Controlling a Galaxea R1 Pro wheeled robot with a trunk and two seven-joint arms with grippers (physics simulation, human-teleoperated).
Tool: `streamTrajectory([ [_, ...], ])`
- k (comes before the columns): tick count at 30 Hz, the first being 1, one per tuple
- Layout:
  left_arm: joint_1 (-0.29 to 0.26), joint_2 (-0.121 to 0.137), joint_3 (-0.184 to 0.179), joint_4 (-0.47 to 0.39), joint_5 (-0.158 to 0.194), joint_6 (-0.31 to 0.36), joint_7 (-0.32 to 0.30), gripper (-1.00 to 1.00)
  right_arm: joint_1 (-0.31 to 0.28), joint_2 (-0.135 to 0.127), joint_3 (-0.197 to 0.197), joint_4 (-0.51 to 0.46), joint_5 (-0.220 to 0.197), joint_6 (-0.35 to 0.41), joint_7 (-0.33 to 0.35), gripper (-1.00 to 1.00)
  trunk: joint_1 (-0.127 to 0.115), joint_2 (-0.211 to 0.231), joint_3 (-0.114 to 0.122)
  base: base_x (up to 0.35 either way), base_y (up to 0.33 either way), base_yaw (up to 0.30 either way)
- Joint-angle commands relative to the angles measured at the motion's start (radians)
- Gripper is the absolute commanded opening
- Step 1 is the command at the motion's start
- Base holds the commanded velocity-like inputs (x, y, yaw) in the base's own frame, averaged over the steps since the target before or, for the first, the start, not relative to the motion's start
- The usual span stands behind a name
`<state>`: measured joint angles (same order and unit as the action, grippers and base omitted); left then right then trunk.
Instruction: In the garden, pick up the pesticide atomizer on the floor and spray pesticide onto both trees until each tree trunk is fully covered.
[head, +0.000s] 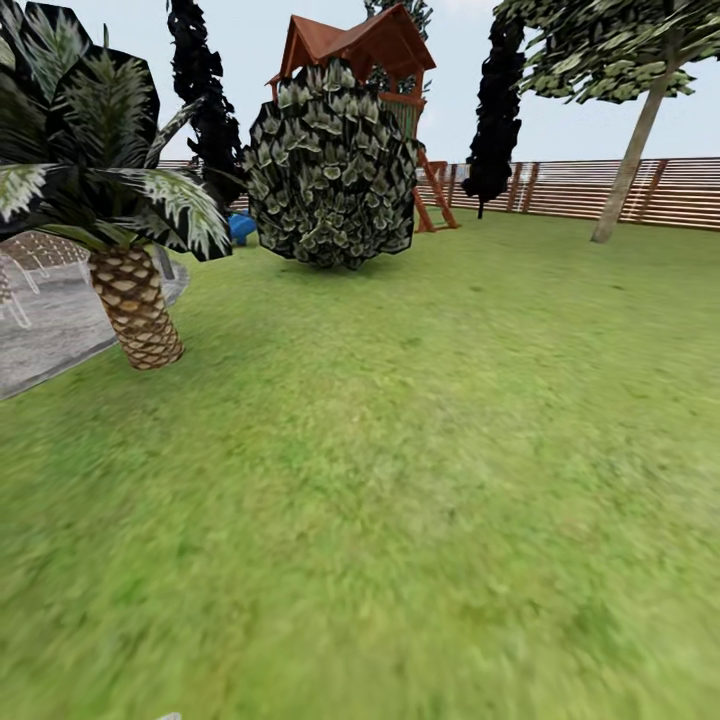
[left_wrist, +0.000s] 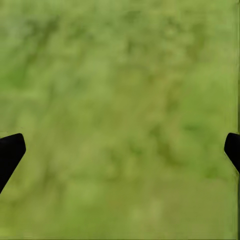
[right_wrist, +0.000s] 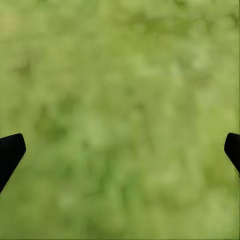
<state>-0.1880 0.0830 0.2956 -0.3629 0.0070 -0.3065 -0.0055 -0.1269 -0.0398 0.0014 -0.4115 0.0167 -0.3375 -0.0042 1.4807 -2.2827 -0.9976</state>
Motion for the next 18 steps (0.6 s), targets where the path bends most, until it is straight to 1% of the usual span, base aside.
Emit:
streamTrajectory([
  [1, -0.001, 0.0, 0.002, 0.001, 0.001, -0.003, -0.001, 1.0, 0.0, 0.0, 0.0, 0.001, 0.002, -0.003, 0.0, 1.0, 0.0, 0.0, -0.001, 0.338, -0.08, 0.054],
  [18, -0.001, 0.0, 0.002, 0.001, 0.001, -0.003, -0.001, 1.0, 0.0, 0.0, 0.0, -0.004, 0.002, -0.003, 0.0, 1.0, 0.0, 0.0, -0.001, 0.338, -0.08, 0.005],
])
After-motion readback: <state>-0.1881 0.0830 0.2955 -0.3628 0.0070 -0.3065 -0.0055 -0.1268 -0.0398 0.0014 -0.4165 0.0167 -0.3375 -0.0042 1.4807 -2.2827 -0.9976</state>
